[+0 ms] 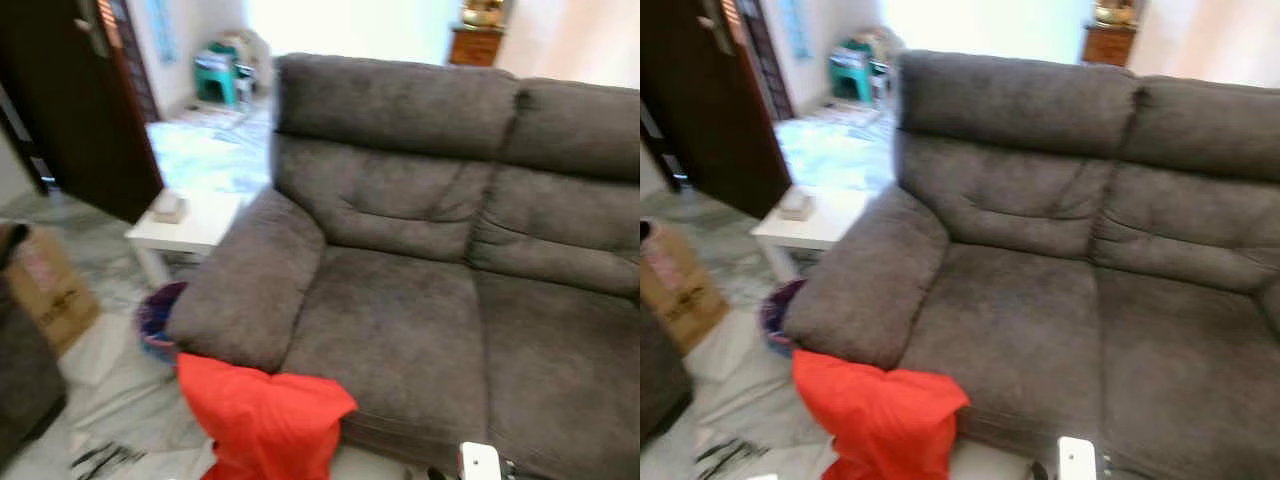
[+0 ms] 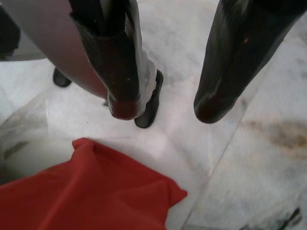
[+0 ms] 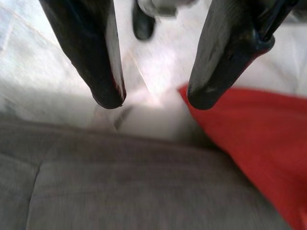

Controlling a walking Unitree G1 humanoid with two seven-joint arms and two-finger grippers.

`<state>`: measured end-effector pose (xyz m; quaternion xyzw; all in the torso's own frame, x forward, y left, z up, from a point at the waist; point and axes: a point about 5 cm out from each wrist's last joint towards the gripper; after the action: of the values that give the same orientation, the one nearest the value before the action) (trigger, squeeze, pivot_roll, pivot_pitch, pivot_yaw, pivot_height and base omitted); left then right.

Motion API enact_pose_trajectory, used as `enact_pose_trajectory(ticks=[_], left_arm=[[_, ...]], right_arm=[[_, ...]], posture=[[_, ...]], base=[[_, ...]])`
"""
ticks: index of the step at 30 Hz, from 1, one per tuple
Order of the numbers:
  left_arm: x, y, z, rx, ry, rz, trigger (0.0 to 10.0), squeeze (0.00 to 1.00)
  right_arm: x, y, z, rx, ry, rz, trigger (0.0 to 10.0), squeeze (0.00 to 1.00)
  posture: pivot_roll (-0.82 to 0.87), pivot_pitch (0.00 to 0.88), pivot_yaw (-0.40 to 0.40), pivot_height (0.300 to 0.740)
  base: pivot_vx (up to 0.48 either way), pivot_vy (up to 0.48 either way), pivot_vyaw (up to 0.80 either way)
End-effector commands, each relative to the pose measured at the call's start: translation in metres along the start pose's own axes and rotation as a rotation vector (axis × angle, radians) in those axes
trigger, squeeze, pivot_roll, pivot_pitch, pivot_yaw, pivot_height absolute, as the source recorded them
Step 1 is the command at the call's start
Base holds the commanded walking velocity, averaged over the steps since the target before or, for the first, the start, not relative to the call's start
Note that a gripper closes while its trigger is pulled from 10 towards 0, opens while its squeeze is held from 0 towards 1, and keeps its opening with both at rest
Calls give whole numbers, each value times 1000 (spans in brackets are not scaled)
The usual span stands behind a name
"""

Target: Move the pillow to the sofa from floor

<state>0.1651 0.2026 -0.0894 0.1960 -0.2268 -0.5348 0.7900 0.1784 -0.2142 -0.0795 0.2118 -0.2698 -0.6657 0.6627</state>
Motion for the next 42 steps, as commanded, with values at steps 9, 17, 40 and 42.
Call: enact_pose_trajectory(ticks=[9, 17, 40, 42], left_arm=[[-9, -7, 2, -23, 25, -27, 10000, 0], [-10, -1, 2, 8, 20, -120, 10000, 0], [33, 117, 37, 812, -230, -355, 10000, 0], [41, 122, 42, 855, -247, -350, 10000, 0]], right_arm=[[-6, 3, -1, 10, 11, 3, 10000, 0], [-5, 4, -1, 20, -1, -28, 10000, 0], [14, 88, 19, 679, -12, -48, 10000, 0], [9, 84, 22, 690, 8, -2, 10000, 0]], posture=[[-45, 35, -21, 740], [-46, 36, -12, 740], [-40, 25, 30, 740], [-38, 25, 28, 740]], base=[[0, 0, 800], [0, 0, 742], [0, 0, 25], [0, 0, 0]])
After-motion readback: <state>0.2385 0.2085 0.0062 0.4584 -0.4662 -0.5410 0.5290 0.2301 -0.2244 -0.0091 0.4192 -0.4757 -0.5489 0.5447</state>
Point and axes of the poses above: a point about 5 cm out from each wrist's last joint towards the gripper, its own z axis pointing back from the gripper into the wrist, its own y axis along the axis of the wrist's last joint, x = y × z, and after that the axes turned 8 degrees about z, right-handed
